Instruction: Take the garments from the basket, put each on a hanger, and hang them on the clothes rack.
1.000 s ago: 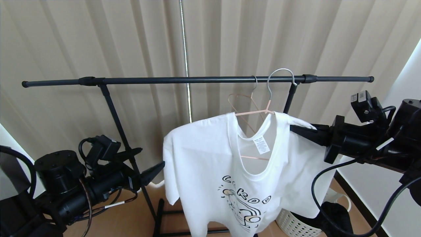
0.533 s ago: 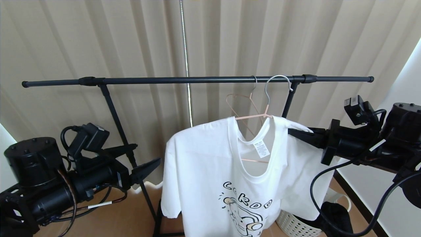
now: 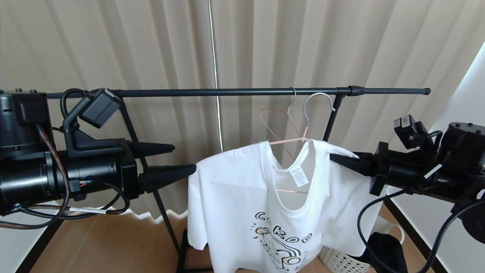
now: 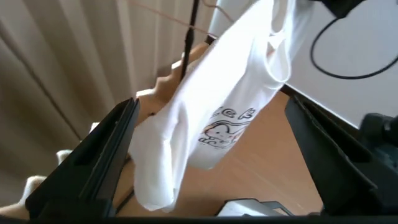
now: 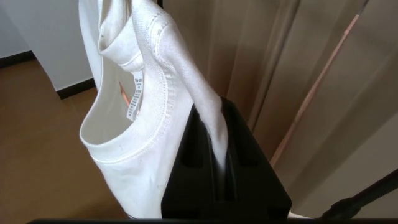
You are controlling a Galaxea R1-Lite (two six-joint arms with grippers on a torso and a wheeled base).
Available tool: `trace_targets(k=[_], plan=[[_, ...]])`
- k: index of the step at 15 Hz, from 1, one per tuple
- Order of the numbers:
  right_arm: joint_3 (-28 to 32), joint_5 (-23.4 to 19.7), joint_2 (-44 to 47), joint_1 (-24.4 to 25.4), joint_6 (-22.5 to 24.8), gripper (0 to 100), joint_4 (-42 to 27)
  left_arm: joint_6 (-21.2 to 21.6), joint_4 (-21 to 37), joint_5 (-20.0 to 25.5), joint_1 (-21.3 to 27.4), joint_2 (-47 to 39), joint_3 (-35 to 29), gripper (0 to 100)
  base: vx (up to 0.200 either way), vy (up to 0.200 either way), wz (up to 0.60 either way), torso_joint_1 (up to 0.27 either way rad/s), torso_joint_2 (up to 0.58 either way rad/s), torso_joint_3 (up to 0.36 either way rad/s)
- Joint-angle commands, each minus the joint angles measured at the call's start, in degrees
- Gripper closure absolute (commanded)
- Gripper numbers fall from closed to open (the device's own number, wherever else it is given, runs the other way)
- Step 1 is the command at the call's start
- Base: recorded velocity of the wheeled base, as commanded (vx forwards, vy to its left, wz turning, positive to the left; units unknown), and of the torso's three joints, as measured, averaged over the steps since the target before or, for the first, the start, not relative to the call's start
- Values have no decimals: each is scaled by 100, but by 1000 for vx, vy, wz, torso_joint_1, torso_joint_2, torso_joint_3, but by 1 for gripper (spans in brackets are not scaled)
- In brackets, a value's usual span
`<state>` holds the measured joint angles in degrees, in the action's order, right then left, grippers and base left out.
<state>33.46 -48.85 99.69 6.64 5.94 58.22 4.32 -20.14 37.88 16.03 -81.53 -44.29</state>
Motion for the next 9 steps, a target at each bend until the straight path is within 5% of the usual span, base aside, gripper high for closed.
trace_targets(k=[1, 9], plan=[[-50, -37, -11, 30, 4, 100, 5, -1, 195, 343, 146, -109, -493, 0, 0, 0, 0, 0, 0, 0], [-138, -63, -3, 338, 92, 100, -4, 351, 2146, 466, 735, -1576, -2928, 0, 0, 0, 0, 0, 0, 0]])
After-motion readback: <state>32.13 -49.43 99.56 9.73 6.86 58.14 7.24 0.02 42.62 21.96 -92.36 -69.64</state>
